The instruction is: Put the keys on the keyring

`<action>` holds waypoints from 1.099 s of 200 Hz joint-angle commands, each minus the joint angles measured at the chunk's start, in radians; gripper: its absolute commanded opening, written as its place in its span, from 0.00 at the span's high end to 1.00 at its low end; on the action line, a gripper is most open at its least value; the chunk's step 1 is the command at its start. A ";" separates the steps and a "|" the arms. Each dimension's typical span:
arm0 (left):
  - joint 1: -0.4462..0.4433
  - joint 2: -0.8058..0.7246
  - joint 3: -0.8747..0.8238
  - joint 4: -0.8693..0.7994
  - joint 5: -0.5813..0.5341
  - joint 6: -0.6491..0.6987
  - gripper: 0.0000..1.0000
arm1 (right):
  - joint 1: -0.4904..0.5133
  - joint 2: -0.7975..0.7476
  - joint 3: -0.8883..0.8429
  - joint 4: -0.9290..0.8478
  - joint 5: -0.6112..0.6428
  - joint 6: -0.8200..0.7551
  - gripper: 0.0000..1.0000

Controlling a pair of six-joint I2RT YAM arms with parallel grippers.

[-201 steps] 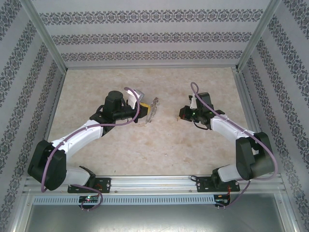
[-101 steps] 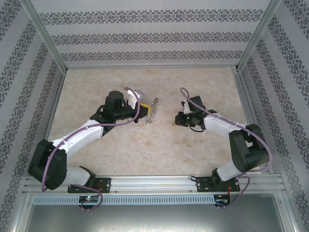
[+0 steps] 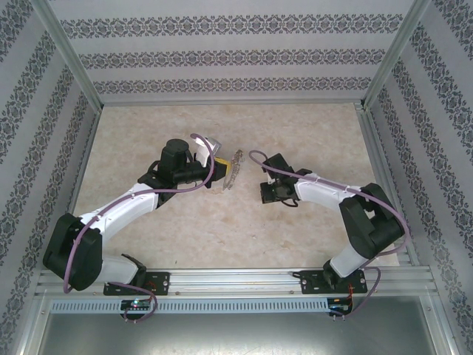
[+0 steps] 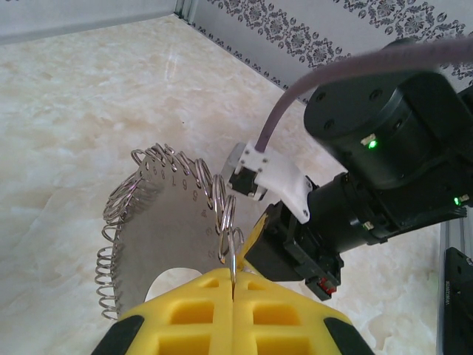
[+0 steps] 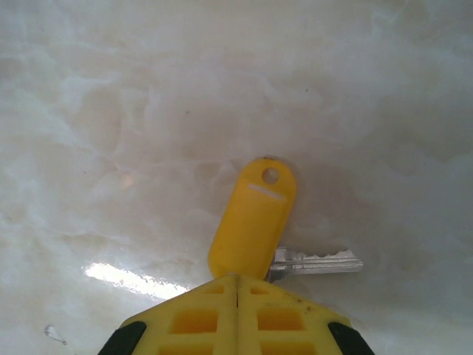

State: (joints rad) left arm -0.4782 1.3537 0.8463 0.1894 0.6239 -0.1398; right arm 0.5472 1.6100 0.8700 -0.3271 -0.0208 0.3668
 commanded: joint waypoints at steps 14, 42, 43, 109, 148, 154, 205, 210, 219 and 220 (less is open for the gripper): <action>-0.010 -0.013 0.001 0.062 0.014 -0.014 1.00 | 0.035 0.040 0.032 -0.019 0.065 -0.002 1.00; -0.010 -0.013 0.002 0.064 0.014 -0.015 1.00 | 0.046 0.046 0.026 -0.015 0.067 0.005 1.00; -0.010 -0.012 0.002 0.064 0.014 -0.014 1.00 | 0.046 0.046 0.026 -0.014 0.068 0.006 1.00; -0.010 -0.010 -0.002 0.070 0.015 -0.015 1.00 | 0.046 0.041 0.018 0.002 0.050 0.013 0.79; -0.011 -0.012 -0.004 0.067 0.013 -0.015 1.00 | 0.046 0.049 0.021 0.010 0.026 0.016 0.80; -0.010 -0.013 -0.004 0.068 0.013 -0.014 1.00 | 0.047 0.049 0.021 0.011 0.024 0.016 0.80; -0.011 -0.014 -0.004 0.070 0.011 -0.014 1.00 | 0.046 0.035 -0.001 0.014 0.006 0.027 0.73; -0.011 -0.014 -0.003 0.070 0.013 -0.014 1.00 | 0.047 0.032 -0.004 0.014 0.005 0.028 0.72; -0.010 -0.014 -0.005 0.071 0.013 -0.015 1.00 | 0.046 0.028 -0.009 0.014 0.007 0.028 0.71; -0.011 -0.015 -0.005 0.071 0.013 -0.015 1.00 | 0.046 0.028 -0.009 0.013 0.007 0.028 0.70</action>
State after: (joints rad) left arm -0.4782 1.3537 0.8463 0.1951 0.6239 -0.1436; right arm 0.5808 1.6466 0.8799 -0.3172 -0.0017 0.3828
